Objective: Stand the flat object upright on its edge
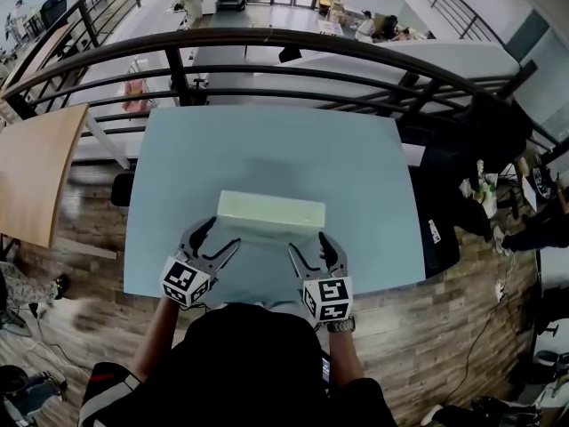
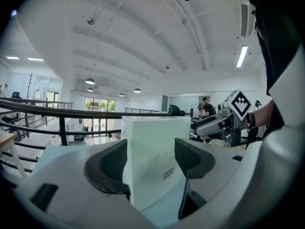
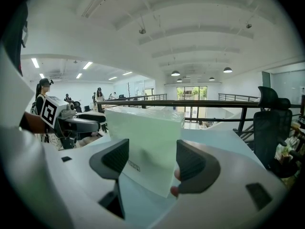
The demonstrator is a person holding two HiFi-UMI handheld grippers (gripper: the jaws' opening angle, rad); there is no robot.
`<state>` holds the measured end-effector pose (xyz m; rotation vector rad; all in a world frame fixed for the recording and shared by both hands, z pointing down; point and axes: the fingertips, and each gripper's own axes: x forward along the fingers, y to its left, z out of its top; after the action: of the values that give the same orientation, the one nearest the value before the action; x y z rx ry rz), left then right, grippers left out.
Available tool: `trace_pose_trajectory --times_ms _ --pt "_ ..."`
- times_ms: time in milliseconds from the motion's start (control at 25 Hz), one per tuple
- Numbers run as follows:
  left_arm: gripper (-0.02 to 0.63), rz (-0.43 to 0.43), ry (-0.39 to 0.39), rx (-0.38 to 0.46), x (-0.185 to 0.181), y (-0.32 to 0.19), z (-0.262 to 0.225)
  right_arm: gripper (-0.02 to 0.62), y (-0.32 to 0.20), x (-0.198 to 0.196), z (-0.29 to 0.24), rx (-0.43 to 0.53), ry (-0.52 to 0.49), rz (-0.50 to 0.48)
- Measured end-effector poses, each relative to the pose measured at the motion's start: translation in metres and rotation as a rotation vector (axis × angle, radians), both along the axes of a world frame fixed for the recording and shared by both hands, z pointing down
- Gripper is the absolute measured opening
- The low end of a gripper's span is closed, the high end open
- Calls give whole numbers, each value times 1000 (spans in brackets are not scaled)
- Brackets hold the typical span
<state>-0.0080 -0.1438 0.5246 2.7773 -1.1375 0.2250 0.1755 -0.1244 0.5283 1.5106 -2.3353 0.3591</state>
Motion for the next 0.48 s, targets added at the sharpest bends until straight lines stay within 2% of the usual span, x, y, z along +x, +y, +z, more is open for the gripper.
trace_pose_trajectory --times_ms 160,480 --pt "314 -1 -2 -3 0 4 1 311 2 -4 -1 3 -17 -1" --pt "311 -26 44 -3 1 11 -4 305 10 -12 -4 -4 -83 -3"
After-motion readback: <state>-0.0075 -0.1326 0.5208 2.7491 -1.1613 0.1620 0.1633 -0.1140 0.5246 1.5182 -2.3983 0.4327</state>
